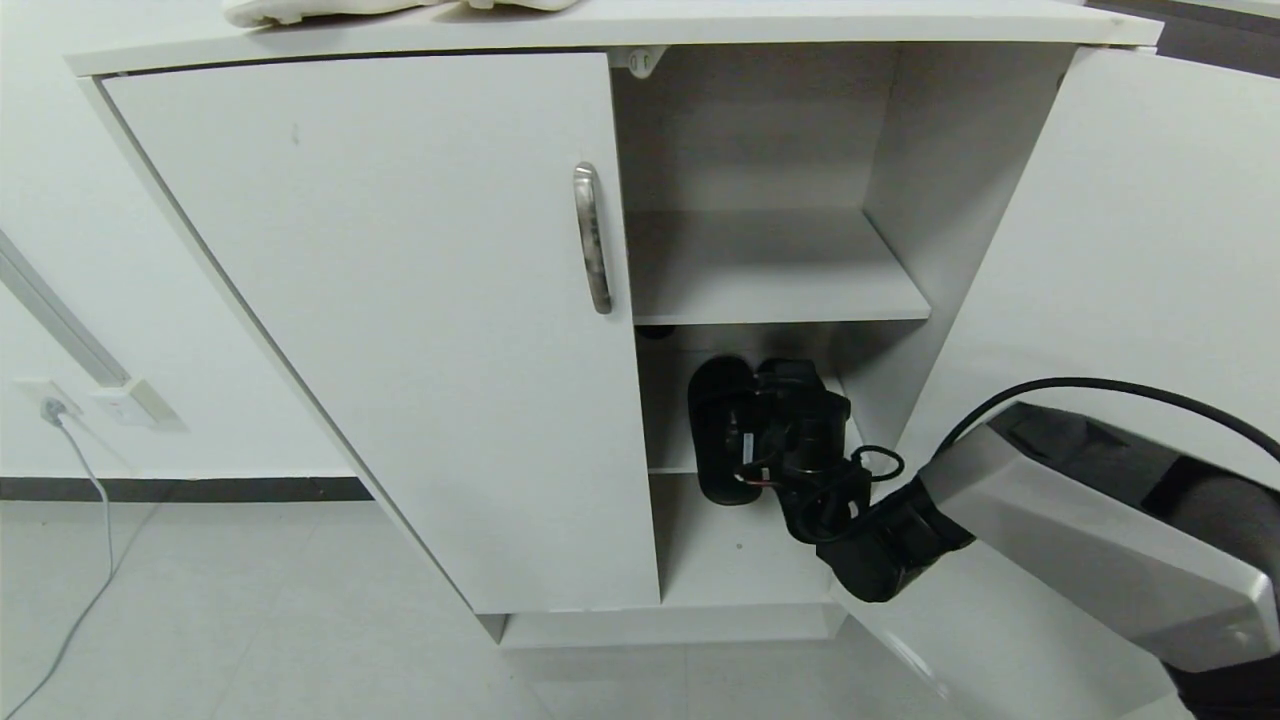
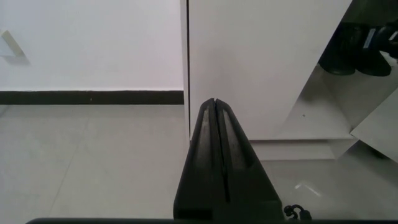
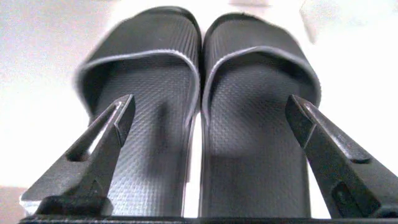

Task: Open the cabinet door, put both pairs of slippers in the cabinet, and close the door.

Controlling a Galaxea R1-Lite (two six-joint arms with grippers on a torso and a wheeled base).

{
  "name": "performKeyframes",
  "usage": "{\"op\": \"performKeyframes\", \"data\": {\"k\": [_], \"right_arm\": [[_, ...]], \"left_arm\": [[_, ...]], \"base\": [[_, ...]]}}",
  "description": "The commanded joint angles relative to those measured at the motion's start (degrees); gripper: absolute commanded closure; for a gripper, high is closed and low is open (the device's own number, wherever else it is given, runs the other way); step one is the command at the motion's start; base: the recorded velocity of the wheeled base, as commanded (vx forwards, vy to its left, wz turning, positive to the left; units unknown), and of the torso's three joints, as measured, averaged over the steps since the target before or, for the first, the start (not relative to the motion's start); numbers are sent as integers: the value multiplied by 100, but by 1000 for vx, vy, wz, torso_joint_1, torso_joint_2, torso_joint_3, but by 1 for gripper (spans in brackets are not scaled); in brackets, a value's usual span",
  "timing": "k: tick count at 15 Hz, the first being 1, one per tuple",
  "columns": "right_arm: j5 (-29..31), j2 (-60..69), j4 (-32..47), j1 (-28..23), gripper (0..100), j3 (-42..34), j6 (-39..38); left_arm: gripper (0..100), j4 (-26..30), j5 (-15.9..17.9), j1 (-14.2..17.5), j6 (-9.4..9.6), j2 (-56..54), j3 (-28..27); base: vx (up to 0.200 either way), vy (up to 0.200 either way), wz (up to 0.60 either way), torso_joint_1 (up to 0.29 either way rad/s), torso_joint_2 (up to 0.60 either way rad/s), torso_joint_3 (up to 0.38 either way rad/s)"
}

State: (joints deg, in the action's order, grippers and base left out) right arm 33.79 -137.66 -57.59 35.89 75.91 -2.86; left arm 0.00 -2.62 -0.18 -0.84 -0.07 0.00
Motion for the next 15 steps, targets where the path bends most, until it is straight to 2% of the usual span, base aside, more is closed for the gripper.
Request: {"op": "performKeyframes", "data": {"k": [1, 4, 6, 7, 15], "right_arm": [[5, 564, -288, 208, 0, -771, -4], [31, 687, -956, 463, 0, -1694, 40], [31, 723, -1316, 577, 0, -2063, 216], [31, 723, -1431, 603, 0, -2089, 322], [49, 767, -1650, 683, 0, -2379, 366]], "left_arm": [[100, 0, -2, 1, -4, 7, 0], [100, 0, 7, 1, -4, 7, 0], [100, 0, 7, 1, -13, 7, 0], [100, 0, -2, 1, -4, 7, 0], [100, 0, -28, 1, -13, 7, 0]], "base": [[0, 0, 0, 0, 0, 0], [0, 0, 0, 0, 0, 0], [-200, 0, 0, 5, -2, 5], [-200, 0, 0, -2, 7, -2], [0, 0, 0, 0, 0, 0]]}}
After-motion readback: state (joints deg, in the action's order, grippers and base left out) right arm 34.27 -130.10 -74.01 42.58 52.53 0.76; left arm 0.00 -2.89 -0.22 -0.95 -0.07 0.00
